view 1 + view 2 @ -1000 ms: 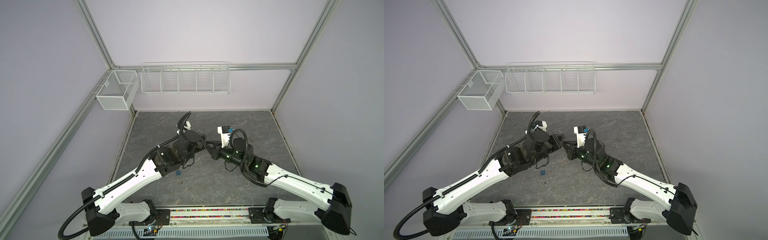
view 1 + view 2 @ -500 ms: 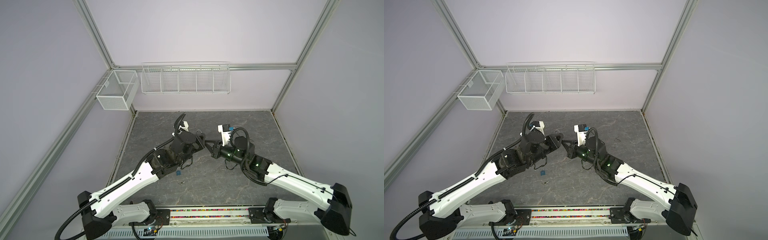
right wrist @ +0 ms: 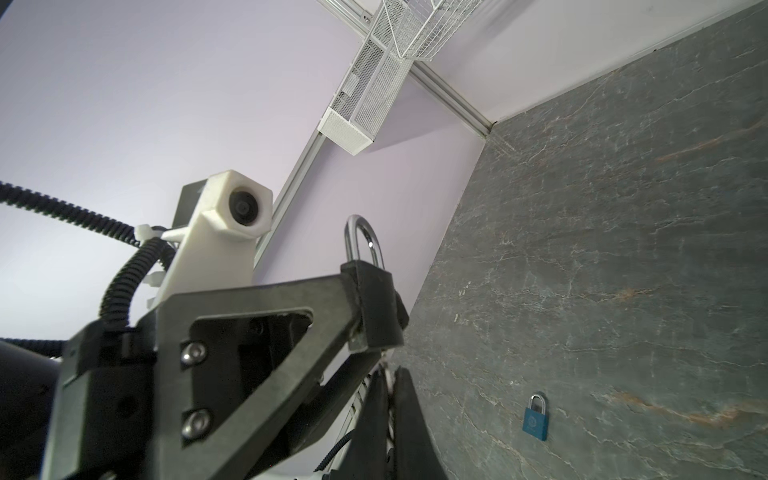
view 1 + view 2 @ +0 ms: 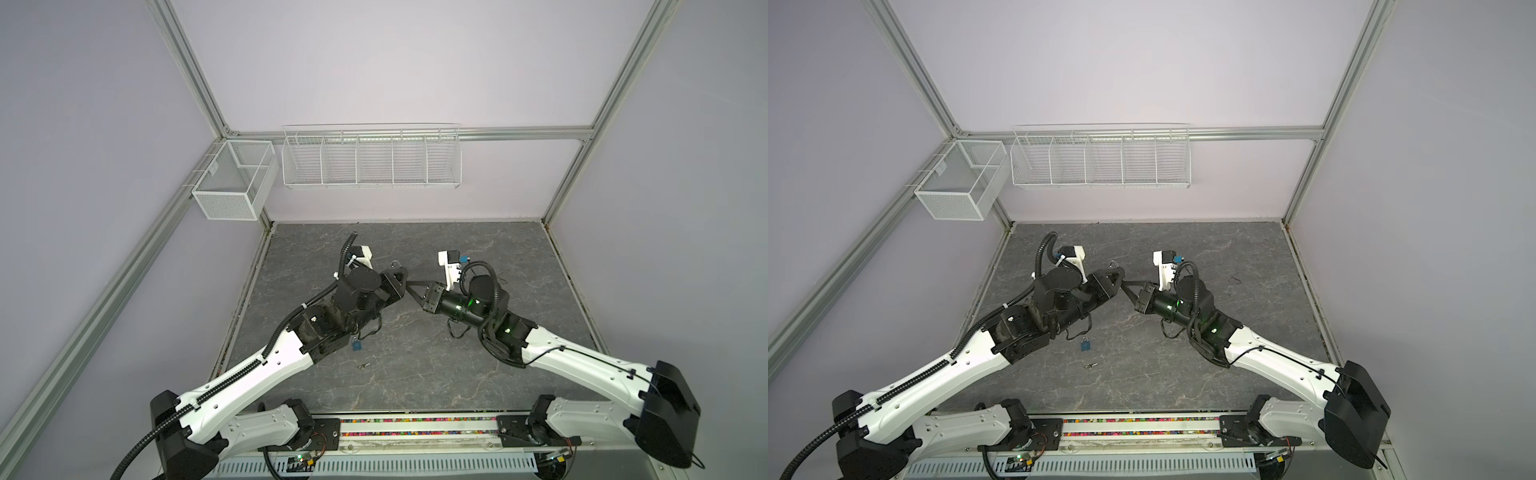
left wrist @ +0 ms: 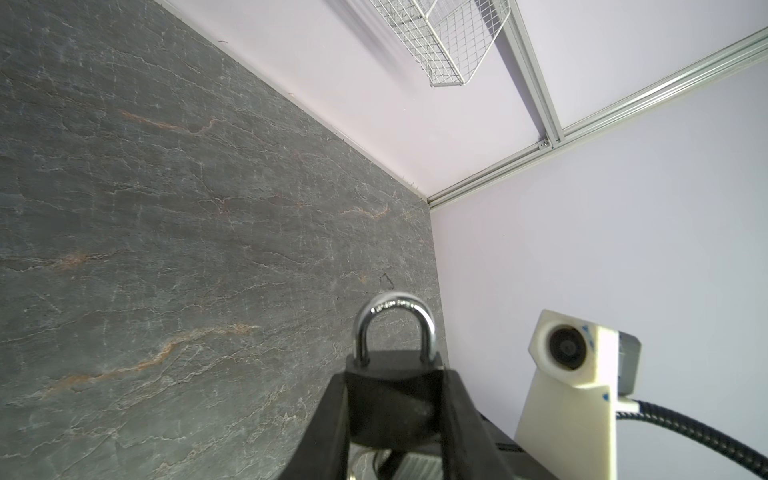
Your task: Unlock with the key
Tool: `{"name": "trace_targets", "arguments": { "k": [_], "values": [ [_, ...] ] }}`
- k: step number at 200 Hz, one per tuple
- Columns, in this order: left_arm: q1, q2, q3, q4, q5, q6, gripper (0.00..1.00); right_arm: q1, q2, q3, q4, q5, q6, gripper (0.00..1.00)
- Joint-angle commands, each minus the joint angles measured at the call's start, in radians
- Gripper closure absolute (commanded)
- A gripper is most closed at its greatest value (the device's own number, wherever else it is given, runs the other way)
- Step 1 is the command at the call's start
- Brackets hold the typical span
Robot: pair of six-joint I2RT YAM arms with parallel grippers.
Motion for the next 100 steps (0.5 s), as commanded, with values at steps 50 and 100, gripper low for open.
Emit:
{"name": "trace_targets", "arguments": {
  "k": [50,100],
  "values": [
    [-0.004,-0.004,-0.013,-0.005,0.052,-0.012,1.00,-0.003,-0.036,-0.045,0.271,-0.029,0.165,0.94],
    [-0.002,0.007,0.018,-0.022,0.034,0.016,1.00,0.008,-0.074,-0.003,0.090,0.001,0.033,0.94]
  ]
}}
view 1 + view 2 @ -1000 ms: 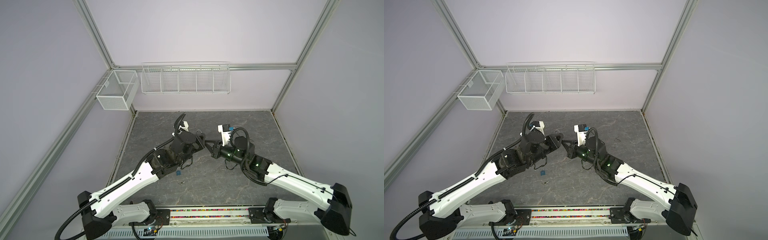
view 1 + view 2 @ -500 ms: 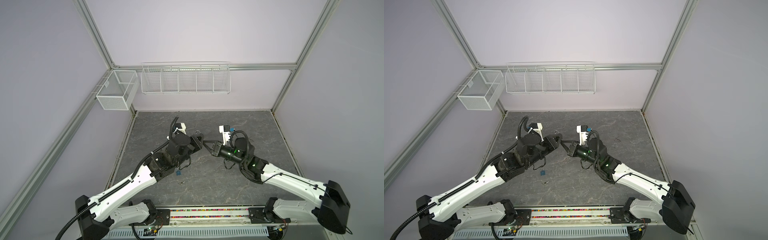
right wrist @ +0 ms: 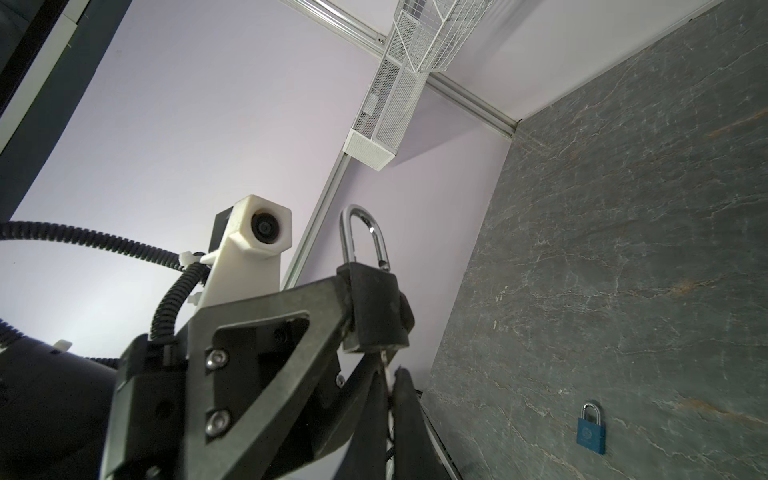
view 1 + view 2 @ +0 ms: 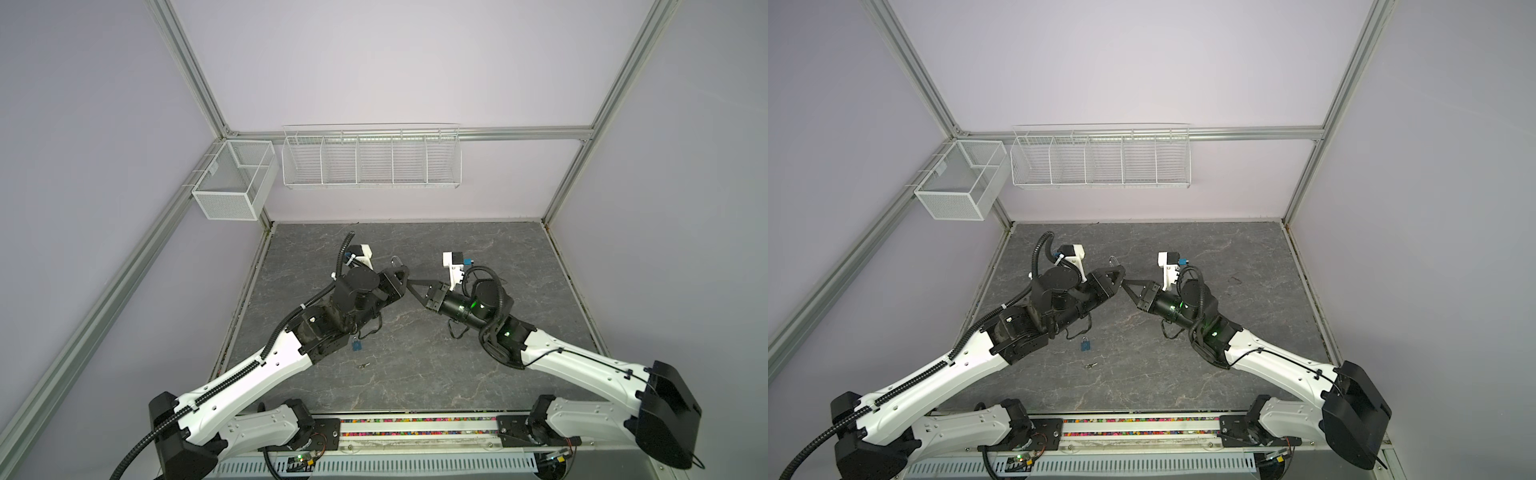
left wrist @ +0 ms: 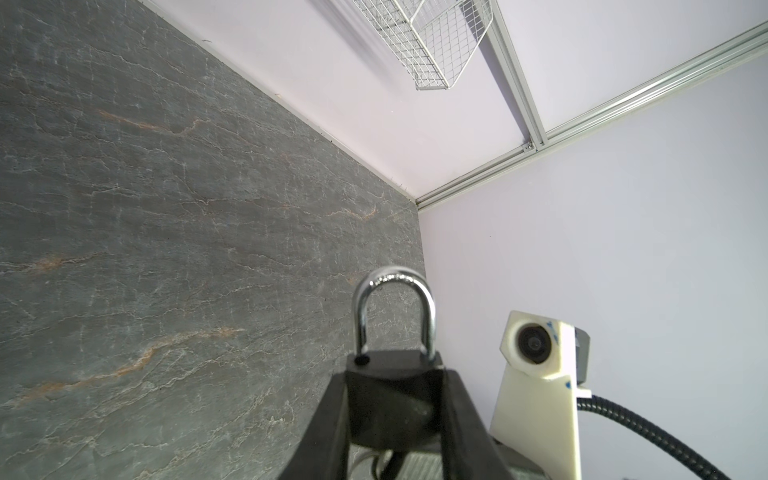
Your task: Unlock with the key
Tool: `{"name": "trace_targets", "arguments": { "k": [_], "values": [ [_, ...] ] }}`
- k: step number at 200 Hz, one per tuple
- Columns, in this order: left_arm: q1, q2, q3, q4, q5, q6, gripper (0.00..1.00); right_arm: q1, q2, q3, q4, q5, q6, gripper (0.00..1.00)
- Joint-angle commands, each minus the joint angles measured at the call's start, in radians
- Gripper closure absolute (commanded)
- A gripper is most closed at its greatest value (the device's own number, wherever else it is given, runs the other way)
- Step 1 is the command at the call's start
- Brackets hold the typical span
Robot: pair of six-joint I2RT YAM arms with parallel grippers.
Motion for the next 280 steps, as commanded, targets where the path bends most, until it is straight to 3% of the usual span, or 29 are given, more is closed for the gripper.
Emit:
{"name": "trace_targets", "arguments": {
  "k": [1,57,84,100,131,147,185,226,280],
  "values": [
    [-0.003,0.013,0.019,-0.046,0.017,0.019,1.00,0.012,-0.064,0.044,-0.022,0.006,-0.080,0.94],
    [0.001,0.040,0.094,-0.204,-0.103,0.137,1.00,0.019,-0.121,0.079,-0.325,0.114,-0.295,0.71],
    [0.011,0.042,0.112,-0.287,-0.143,0.249,1.00,0.013,-0.153,0.118,-0.514,0.157,-0.405,0.52],
    [0.010,0.046,0.107,-0.333,-0.156,0.354,1.00,0.004,-0.134,0.232,-0.706,0.182,-0.498,0.42],
    [0.011,0.035,0.012,-0.313,-0.135,0.578,1.00,-0.046,-0.055,0.364,-0.908,0.105,-0.645,0.13],
    [0.011,0.019,-0.054,-0.261,-0.125,0.670,1.00,-0.094,0.006,0.423,-0.983,0.039,-0.656,0.07],
    [0.010,-0.034,-0.231,-0.067,-0.096,0.852,1.00,-0.160,0.174,0.563,-1.078,-0.106,-0.699,0.00],
    [0.011,-0.052,-0.321,0.080,-0.030,0.940,1.00,-0.161,0.341,0.678,-1.132,-0.171,-0.745,0.03],
    [0.011,-0.046,-0.336,0.105,-0.063,0.957,1.00,-0.130,0.451,0.745,-1.139,-0.135,-0.739,0.04]
  ]
}}
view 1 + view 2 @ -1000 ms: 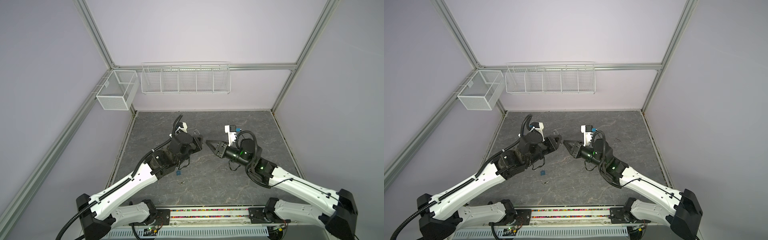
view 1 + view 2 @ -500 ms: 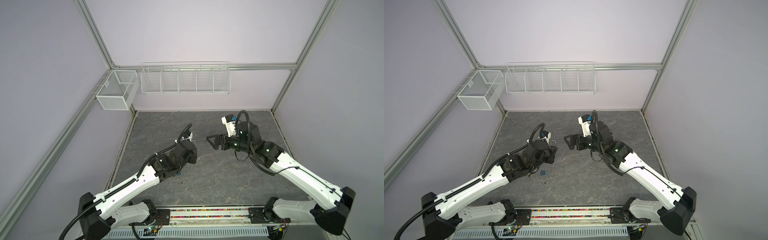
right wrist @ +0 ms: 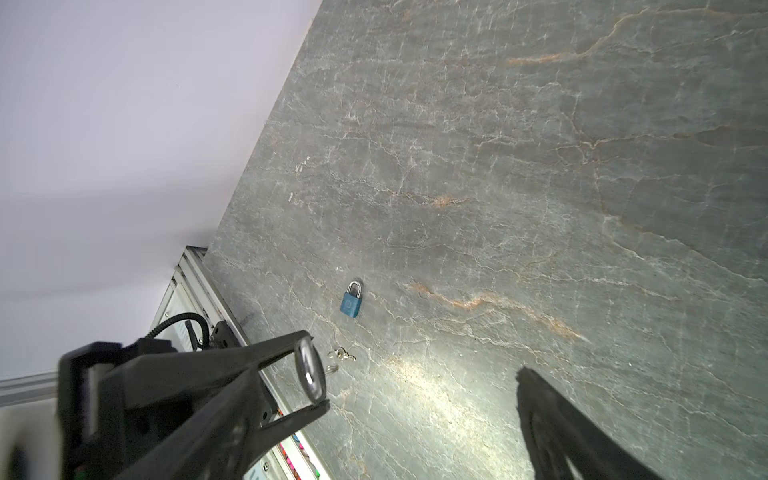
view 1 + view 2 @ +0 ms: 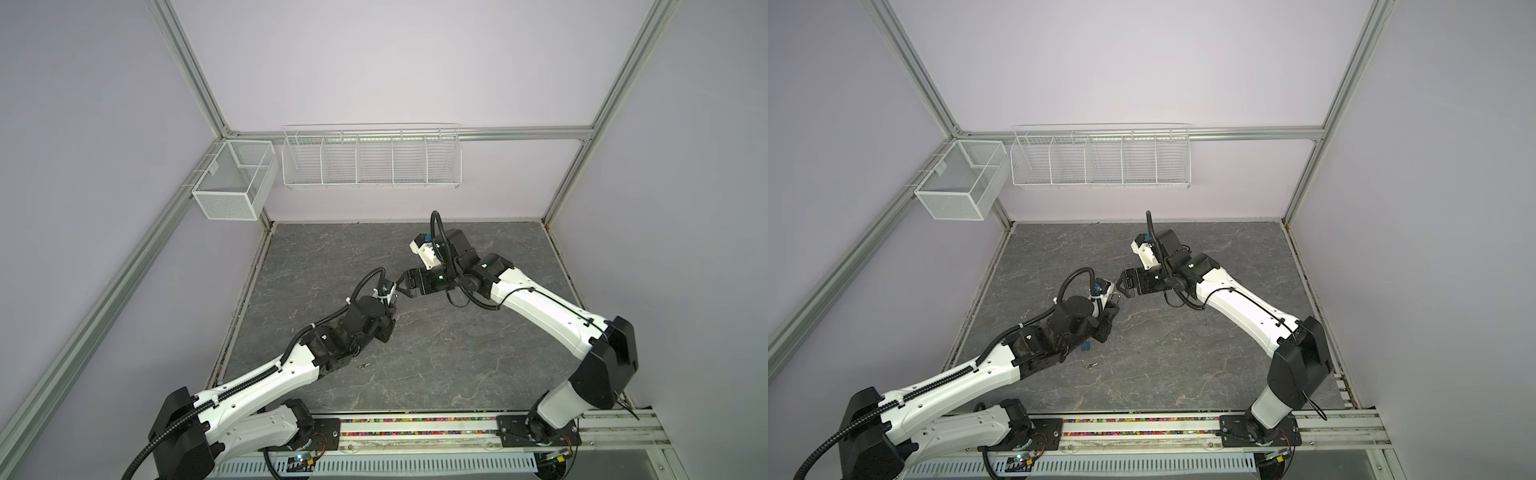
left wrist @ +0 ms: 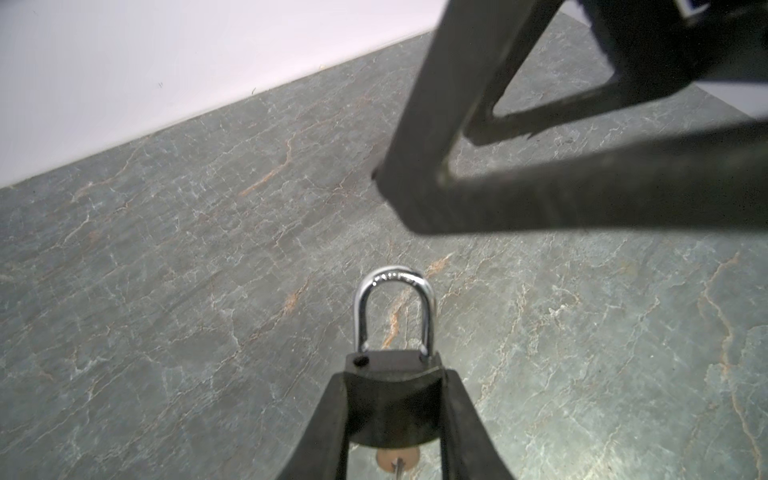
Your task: Unlock with the key
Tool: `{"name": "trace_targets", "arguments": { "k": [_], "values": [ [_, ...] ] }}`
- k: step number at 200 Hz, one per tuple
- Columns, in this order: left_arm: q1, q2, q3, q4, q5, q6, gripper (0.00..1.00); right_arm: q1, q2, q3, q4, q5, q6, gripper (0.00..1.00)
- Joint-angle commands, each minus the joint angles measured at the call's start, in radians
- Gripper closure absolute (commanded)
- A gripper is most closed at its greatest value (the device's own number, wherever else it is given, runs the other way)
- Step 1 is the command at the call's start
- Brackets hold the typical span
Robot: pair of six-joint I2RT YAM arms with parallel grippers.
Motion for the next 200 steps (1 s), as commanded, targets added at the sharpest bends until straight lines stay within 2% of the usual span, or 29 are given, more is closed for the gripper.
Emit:
{"name": "trace_targets", "arguments": {
  "k": [1,42,92,155,178,200],
  "values": [
    [0.004,-0.015,-0.011,0.066,-0.003,0.044,1.00,0.016,0.028,0.043,-0.023,-0.007,-0.026,0.04],
    [0.004,-0.011,-0.016,0.079,-0.015,0.051,1.00,0.019,0.112,0.132,-0.115,0.062,-0.065,0.05],
    [0.004,-0.028,-0.053,0.113,-0.034,0.037,1.00,0.017,0.119,0.145,-0.168,0.143,-0.089,0.06],
    [0.004,-0.037,-0.055,0.113,-0.048,0.030,1.00,0.003,0.138,0.152,-0.202,0.083,-0.154,0.06],
    [0.004,-0.030,-0.051,0.122,-0.066,0.024,1.00,0.001,0.131,0.153,-0.226,0.127,-0.175,0.06],
    [0.004,-0.016,-0.043,0.129,-0.088,0.021,1.00,-0.005,0.114,0.141,-0.230,0.101,-0.188,0.07]
  ]
}}
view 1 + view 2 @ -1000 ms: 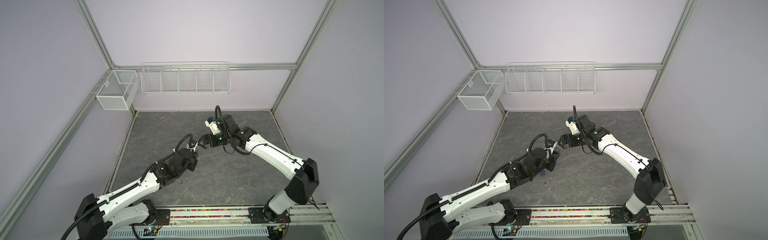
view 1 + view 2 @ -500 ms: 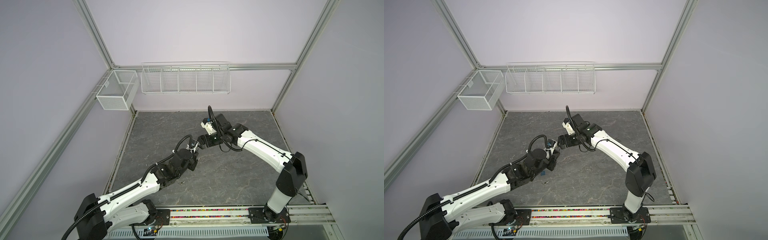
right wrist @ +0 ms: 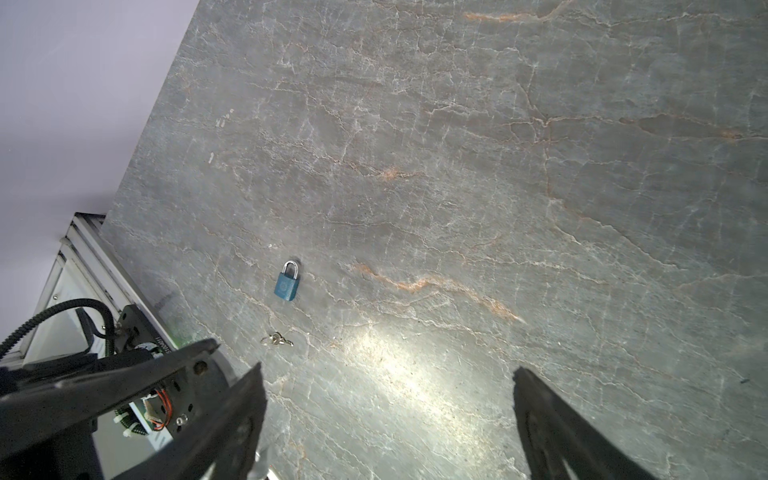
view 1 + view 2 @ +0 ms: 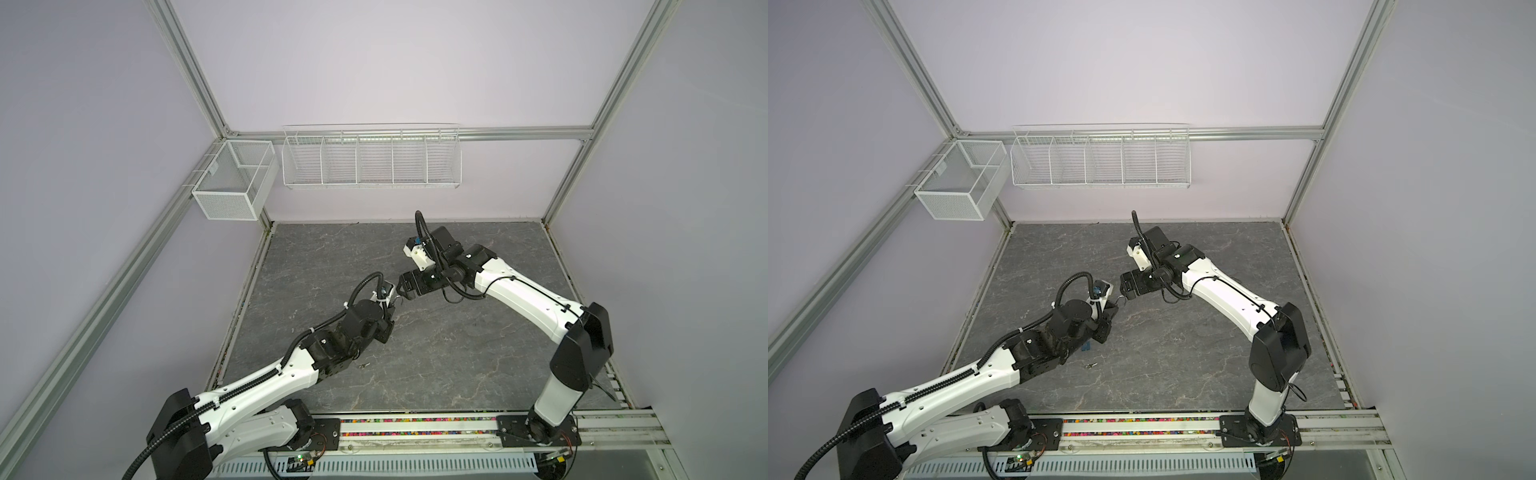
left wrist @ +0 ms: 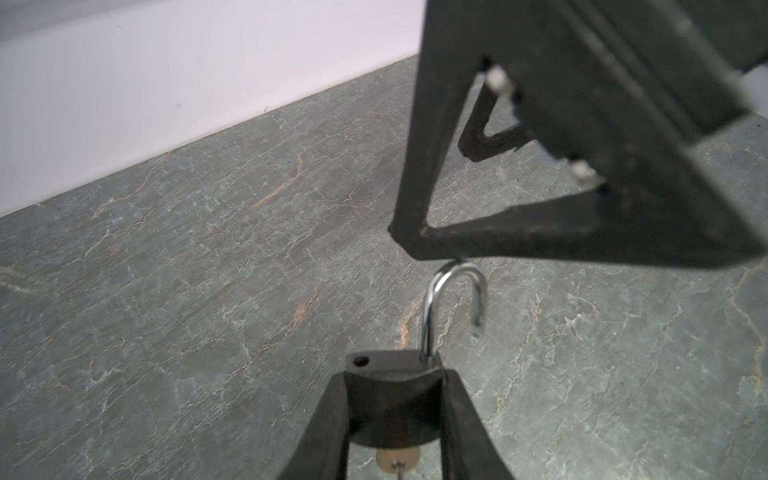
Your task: Unlock with the key
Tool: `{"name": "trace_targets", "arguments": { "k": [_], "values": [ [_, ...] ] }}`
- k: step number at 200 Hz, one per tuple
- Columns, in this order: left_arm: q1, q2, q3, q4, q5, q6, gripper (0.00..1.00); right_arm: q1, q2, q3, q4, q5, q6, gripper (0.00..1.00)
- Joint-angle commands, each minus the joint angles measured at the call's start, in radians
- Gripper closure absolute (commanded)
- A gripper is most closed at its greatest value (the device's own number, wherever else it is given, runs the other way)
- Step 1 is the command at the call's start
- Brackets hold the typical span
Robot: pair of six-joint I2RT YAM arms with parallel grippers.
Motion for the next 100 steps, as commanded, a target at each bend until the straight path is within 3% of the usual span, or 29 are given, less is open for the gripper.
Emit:
{"name": "trace_targets", "arguments": {
  "k": [1,37,65,100],
  "values": [
    [0.003,0.003,0.011,0.058,-0.046,-0.008,1.00,-0.006,-0.012,-0.003,-0.044,-0.018,-0.050,0.07],
    [0.004,0.042,0.031,0.054,-0.083,-0.042,1.00,-0.021,-0.060,-0.074,0.023,-0.102,-0.047,0.07],
    [0.010,0.078,0.034,0.058,-0.101,-0.065,1.00,-0.056,-0.102,-0.118,0.050,-0.083,-0.014,0.07],
    [0.109,0.175,0.084,0.008,-0.042,-0.194,1.00,-0.125,-0.195,-0.241,0.146,-0.082,0.059,0.08]
  ]
}}
